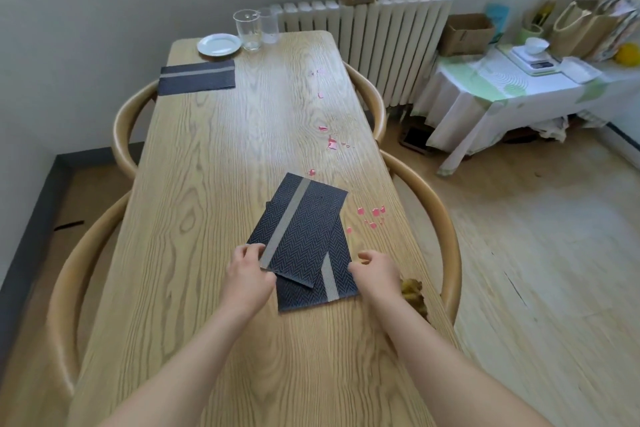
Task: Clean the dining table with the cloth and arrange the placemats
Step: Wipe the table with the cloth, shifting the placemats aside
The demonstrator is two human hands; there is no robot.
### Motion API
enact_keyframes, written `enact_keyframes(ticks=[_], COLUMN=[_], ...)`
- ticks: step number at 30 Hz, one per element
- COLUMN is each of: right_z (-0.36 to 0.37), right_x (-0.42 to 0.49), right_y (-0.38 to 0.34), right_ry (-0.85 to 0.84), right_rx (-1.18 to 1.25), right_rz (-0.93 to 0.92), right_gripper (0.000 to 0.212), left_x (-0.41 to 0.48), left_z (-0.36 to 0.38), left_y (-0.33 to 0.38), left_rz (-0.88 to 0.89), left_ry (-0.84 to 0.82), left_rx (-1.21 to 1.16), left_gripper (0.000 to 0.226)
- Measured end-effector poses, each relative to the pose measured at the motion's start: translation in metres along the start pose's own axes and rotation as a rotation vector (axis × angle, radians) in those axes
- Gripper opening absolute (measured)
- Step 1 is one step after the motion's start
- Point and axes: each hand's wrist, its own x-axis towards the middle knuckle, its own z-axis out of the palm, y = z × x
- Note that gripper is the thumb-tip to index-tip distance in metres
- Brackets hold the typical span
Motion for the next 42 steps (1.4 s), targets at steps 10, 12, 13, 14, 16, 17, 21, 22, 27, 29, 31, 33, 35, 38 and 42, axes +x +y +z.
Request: enact_keyframes(ticks=[10,12,13,14,16,17,21,22,27,29,31,33,35,38,42], right_z=[0.016,0.022,0.024,0.026,0.030,0.031,0.037,0.040,0.046,0.049,0.054,0.063,0.076,0.100,0.115], right_x=[0.022,0.023,0.024,0.025,0.024,0.023,0.007,0.002,-0.023,-0.025,-0.024,-0.024,-0.026,-0.031,-0.034], right_y=[-0.020,-0.026,-0.029,-0.032,-0.041,-0.045,-0.065,-0.069,-0.096,-0.104,-0.108,-0.110,-0.111,-0.121,-0.129], right_ry=[0.019,-0.007,-0.007,0.004,0.027,0.028,0.064,0.073,-0.006,-0.075,-0.127,-0.156,-0.163,-0.216,-0.319], right_rx=[0.327,0.317,0.259,0.158,-0.058,-0.142,-0.295,-0.256,0.136,0.227,0.235,0.178,0.127,0.136,0.228], right_rz=[0.304,0.288,0.262,0.230,0.157,0.115,-0.147,-0.227,-0.364,-0.351,-0.329,-0.303,-0.299,-0.282,-0.244], right_gripper=[0.019,0.018,0.024,0.028,0.033,0.032,0.010,0.009,0.022,0.029,0.033,0.039,0.049,0.056,0.058], left_x=[0.040,0.042,0.042,0.042,0.043,0.044,0.049,0.050,0.056,0.058,0.058,0.058,0.056,0.056,0.058], left_z=[-0.015,-0.011,-0.010,-0.010,-0.011,-0.013,-0.017,-0.019,-0.036,-0.045,-0.054,-0.061,-0.067,-0.078,-0.089], left_y=[-0.006,-0.005,-0.004,-0.004,-0.006,-0.008,-0.013,-0.013,-0.006,-0.008,-0.014,-0.024,-0.034,-0.053,-0.072], left_rz=[-0.298,-0.280,-0.250,-0.232,-0.233,-0.230,-0.210,-0.216,-0.391,-0.441,-0.427,-0.399,-0.374,-0.371,-0.442], left_ry=[-0.227,-0.267,-0.272,-0.274,-0.290,-0.296,-0.238,-0.195,-0.042,-0.019,0.035,0.099,0.152,0.222,0.317], left_rx=[-0.350,-0.314,-0.274,-0.251,-0.272,-0.290,-0.321,-0.339,-0.694,-0.797,-0.791,-0.735,-0.658,-0.560,-0.460], left_gripper=[0.075,0.064,0.058,0.053,0.044,0.039,0.037,0.041,0.059,0.057,0.052,0.043,0.035,0.017,0.020])
